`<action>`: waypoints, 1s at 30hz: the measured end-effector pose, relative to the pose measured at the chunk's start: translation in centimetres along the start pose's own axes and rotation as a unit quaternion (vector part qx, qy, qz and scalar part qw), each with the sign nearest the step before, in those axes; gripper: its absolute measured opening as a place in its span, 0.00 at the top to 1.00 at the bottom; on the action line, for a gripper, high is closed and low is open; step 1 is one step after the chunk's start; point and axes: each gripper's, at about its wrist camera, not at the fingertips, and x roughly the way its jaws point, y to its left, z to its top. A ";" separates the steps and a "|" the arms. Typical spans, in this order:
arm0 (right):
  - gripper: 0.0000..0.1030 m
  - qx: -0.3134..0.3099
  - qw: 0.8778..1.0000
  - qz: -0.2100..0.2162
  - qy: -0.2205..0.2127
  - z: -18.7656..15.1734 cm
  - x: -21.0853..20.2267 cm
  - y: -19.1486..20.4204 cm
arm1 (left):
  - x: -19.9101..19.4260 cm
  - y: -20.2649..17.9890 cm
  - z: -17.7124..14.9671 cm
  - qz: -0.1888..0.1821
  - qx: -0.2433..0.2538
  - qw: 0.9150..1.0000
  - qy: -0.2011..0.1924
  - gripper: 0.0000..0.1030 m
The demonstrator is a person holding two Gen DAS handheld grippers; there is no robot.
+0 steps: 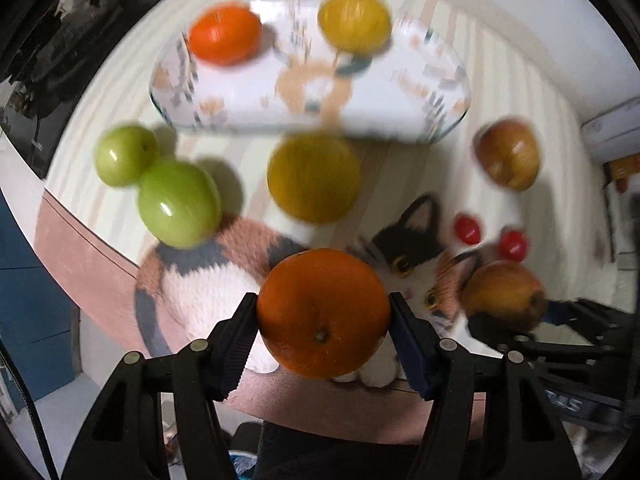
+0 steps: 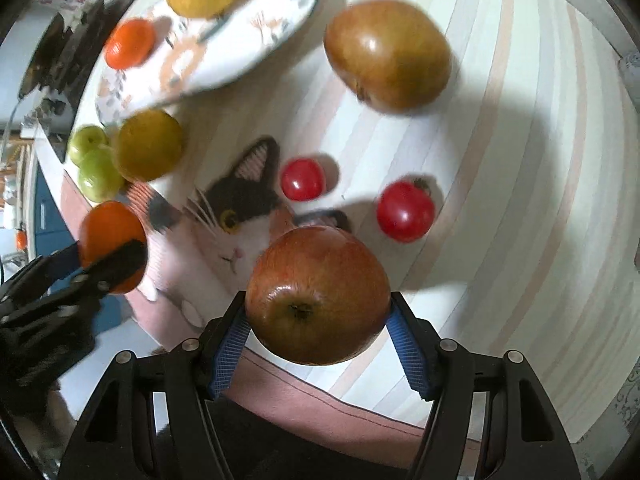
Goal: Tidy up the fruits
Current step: 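Place both fruits on the white plate and open both tools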
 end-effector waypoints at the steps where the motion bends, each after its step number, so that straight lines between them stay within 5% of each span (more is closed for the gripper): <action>1: 0.33 0.000 1.000 0.006 -0.010 0.4 -1.0 0.1 | -1.6 0.2 0.5 -0.007 0.000 1.000 -0.015 0.40; 9: 0.32 -0.017 0.997 0.030 -0.071 7.4 -5.9 2.3 | -6.5 2.2 7.1 0.007 -0.013 0.997 -0.071 0.40; 18: 0.32 -0.059 0.997 -0.030 -0.042 17.8 -2.7 4.1 | 0.3 4.6 12.4 0.042 -0.023 0.999 0.003 0.40; 30: 0.32 -0.104 0.992 -0.072 -0.002 20.6 0.9 5.7 | 3.7 5.2 14.0 0.054 -0.029 0.998 0.031 0.39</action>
